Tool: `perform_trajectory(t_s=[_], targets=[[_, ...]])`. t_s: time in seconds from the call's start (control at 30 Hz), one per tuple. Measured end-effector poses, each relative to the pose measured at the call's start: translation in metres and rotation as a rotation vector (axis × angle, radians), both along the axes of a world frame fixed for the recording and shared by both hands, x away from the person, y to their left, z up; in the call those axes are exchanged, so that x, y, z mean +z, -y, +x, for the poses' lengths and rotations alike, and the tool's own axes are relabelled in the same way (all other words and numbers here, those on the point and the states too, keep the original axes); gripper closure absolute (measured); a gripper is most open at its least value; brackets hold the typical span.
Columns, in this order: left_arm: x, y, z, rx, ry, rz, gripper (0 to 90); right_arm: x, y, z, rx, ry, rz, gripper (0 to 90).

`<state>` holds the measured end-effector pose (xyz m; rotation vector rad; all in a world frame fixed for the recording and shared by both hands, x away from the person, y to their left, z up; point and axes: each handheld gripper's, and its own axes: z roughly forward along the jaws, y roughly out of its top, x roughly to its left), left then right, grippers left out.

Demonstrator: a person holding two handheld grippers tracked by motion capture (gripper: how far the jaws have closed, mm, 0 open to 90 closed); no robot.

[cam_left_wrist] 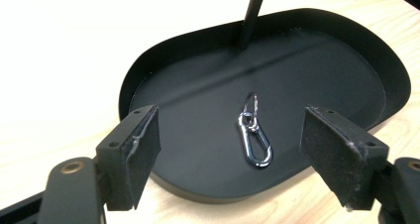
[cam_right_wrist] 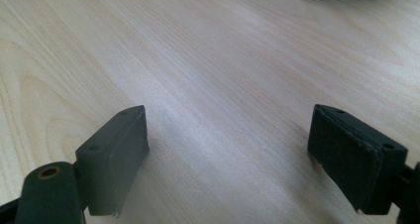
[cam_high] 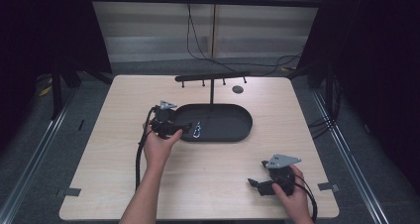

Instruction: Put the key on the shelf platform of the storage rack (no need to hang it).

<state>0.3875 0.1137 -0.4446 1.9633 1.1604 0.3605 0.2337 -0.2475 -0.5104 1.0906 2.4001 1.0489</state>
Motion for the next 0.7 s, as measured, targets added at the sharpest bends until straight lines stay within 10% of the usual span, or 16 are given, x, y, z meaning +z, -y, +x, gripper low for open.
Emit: perform_trajectory(t_s=[0.7], targets=[[-0.011, -0.030, -0.017, 0.016, -0.009, -0.001, 23.7, 0.000, 0.000, 0.000, 0.000, 0.000, 0.000, 15.4]])
